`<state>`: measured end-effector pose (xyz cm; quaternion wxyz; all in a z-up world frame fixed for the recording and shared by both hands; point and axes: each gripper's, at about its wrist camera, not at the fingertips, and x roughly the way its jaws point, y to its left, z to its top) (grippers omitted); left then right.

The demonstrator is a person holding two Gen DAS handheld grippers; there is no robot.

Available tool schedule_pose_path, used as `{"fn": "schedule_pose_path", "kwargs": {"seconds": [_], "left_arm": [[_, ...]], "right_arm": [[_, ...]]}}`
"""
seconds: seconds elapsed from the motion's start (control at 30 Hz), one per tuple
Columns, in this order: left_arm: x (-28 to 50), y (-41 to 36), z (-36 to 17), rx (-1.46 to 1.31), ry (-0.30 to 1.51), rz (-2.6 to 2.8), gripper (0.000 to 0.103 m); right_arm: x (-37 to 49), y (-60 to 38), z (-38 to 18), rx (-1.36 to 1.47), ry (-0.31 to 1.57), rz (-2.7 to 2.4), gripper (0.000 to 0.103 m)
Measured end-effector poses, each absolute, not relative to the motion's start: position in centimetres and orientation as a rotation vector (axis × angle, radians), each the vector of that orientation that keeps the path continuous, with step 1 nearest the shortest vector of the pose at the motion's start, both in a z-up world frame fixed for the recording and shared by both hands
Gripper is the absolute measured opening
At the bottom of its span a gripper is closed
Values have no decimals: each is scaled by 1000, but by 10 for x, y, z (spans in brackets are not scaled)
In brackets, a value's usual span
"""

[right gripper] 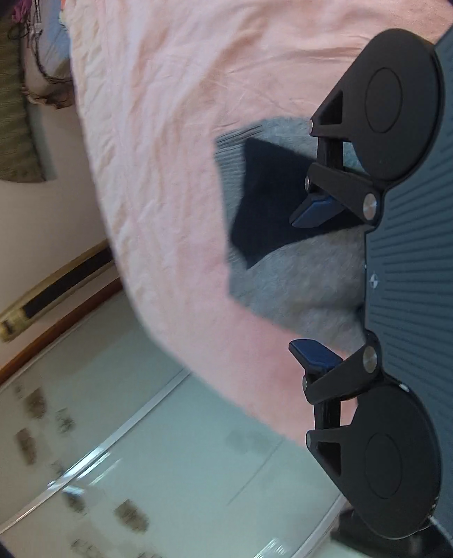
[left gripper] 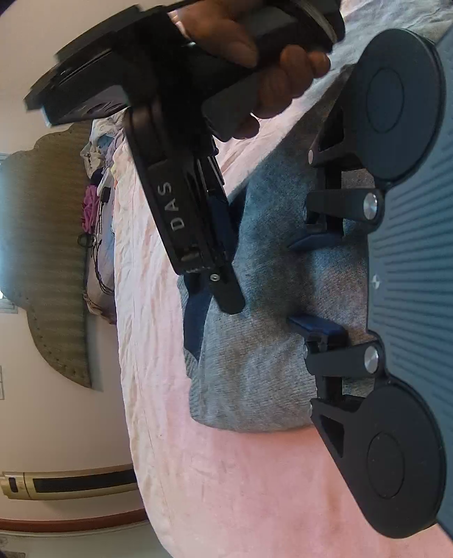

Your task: Fold small clothes

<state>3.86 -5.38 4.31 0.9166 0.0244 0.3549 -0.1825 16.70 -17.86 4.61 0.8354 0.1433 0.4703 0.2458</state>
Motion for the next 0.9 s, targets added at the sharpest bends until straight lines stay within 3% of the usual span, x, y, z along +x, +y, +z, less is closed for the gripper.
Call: {"fn": "schedule_pose_path", "kwargs": {"seconds": [0.03,0.17,0.27,0.4,0.47,0.53,0.6,0.67,0.8,0.83,0.9], "left_arm": [[42,-52,42,40,730,-384,40],[38,-57,45,93,714,-389,41],[26,-51,55,60,751,-366,40],[22,-54,55,61,763,-364,40],[24,-56,53,65,763,-361,40],[25,-58,53,71,768,-354,40],[23,-57,56,70,771,-352,40],[23,-56,55,74,766,-356,40],[23,-60,52,86,756,-348,40],[22,-61,52,93,752,-343,41],[14,-58,58,91,741,-326,41]], "right_arm": [[166,-183,41,299,931,544,65],[181,-193,37,393,970,536,64],[179,-191,46,366,980,479,53],[141,-193,69,390,890,520,59],[142,-186,57,359,949,536,66],[146,-189,40,297,923,497,48],[151,-203,43,408,962,470,44],[141,-203,58,387,941,448,47],[117,-188,66,328,918,521,64],[121,-184,54,293,959,508,64],[120,-187,46,262,918,497,53]]}}
